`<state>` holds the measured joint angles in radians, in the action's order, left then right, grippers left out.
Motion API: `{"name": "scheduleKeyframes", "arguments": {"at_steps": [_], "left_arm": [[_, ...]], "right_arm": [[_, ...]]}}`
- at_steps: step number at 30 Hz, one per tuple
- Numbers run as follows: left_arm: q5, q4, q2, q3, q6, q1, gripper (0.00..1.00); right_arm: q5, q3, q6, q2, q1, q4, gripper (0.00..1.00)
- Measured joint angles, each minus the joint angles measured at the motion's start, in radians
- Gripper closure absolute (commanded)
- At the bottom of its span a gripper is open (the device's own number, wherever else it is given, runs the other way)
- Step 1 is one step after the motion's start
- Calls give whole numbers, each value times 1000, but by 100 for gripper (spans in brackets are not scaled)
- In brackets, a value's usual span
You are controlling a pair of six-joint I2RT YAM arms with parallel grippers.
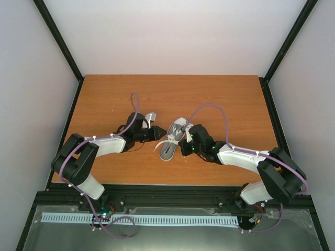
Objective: Tie the shoes
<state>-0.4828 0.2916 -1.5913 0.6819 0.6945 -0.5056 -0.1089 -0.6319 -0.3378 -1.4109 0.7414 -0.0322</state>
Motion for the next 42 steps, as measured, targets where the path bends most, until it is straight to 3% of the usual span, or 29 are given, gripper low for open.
{"name": "scheduleKeyframes", "arguments": {"at_steps": [6,9,15,25,31,42], "left_arm": [[-5,-20,6,4,-33,0,61],[-27,-47,5,23,-62,-3,60],[-43,-96,3,77,-125,-27,73],[-37,-174,-33,110,-174,-54,78],[-36,-188,-38,111,-185,-66,97],[53,-197,32,104,-189,-69,99]], "right_arm": [[-4,0,0,0,-1,-1,97],[-4,0,0,0,-1,-1,97],[-8,0,-1,-15,-1,-2,97],[-8,0,-1,-19,-1,-2,97],[-11,0,-1,-19,-1,-2,97],[-10,1,-3,-19,-1,-2,97]]}}
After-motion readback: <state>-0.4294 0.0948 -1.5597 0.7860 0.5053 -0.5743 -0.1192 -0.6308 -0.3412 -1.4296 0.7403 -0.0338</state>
